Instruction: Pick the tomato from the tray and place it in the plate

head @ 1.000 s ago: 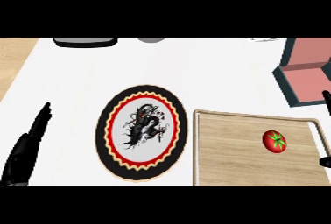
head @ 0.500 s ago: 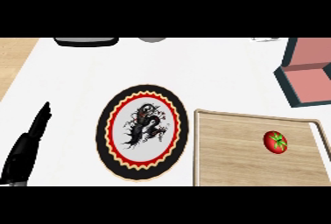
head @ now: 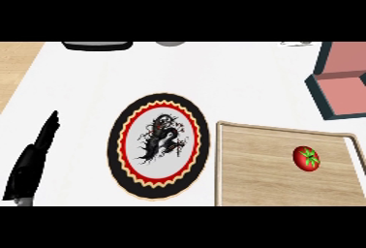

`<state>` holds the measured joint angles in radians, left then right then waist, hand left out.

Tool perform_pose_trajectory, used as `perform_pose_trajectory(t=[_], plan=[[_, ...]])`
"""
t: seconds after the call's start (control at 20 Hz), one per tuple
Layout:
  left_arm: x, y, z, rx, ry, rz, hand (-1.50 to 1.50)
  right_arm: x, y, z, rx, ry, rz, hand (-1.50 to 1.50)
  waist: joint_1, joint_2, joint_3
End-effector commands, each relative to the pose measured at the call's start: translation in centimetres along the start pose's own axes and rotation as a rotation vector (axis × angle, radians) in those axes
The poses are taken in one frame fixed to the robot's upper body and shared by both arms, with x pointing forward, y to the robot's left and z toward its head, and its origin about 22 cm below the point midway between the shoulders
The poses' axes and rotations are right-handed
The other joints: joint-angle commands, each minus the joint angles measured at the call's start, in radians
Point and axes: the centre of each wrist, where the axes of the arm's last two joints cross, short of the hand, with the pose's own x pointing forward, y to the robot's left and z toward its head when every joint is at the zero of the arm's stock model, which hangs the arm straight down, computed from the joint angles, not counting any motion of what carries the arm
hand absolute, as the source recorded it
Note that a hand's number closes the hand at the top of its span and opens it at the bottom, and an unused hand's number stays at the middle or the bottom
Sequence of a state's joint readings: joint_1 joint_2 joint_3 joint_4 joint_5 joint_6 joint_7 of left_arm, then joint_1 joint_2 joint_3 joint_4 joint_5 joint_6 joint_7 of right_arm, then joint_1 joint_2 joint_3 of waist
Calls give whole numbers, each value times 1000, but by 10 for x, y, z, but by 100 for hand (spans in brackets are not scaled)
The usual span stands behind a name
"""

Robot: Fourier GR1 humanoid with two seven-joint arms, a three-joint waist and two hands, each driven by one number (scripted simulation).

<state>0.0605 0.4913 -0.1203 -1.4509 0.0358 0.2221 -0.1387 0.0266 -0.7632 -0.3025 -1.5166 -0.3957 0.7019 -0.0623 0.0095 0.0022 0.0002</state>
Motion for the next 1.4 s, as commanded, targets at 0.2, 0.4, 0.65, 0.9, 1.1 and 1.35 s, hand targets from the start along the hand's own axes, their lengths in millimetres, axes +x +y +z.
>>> perform_pose_trajectory(t=[0.2,0.4,0.65,0.9,1.1,1.35], plan=[[0,9,8,-9,-12,9,0,-10,3,-35,200,176,138,-150,9,0,1],[6,-6,-2,-11,-7,2,0,-12,-6,-48,250,215,207,-150,4,0,1],[6,-9,0,-12,-8,-3,0,-30,32,-67,360,261,342,-150,2,0,1],[-2,2,-3,12,-12,-8,0,-45,22,-98,372,259,348,-150,5,1,1],[-6,8,-7,-1,-11,-9,0,-58,34,-91,436,274,339,-150,-4,-1,0],[-6,15,21,19,-7,-14,0,-71,39,-83,483,268,339,-150,-1,-2,0]])
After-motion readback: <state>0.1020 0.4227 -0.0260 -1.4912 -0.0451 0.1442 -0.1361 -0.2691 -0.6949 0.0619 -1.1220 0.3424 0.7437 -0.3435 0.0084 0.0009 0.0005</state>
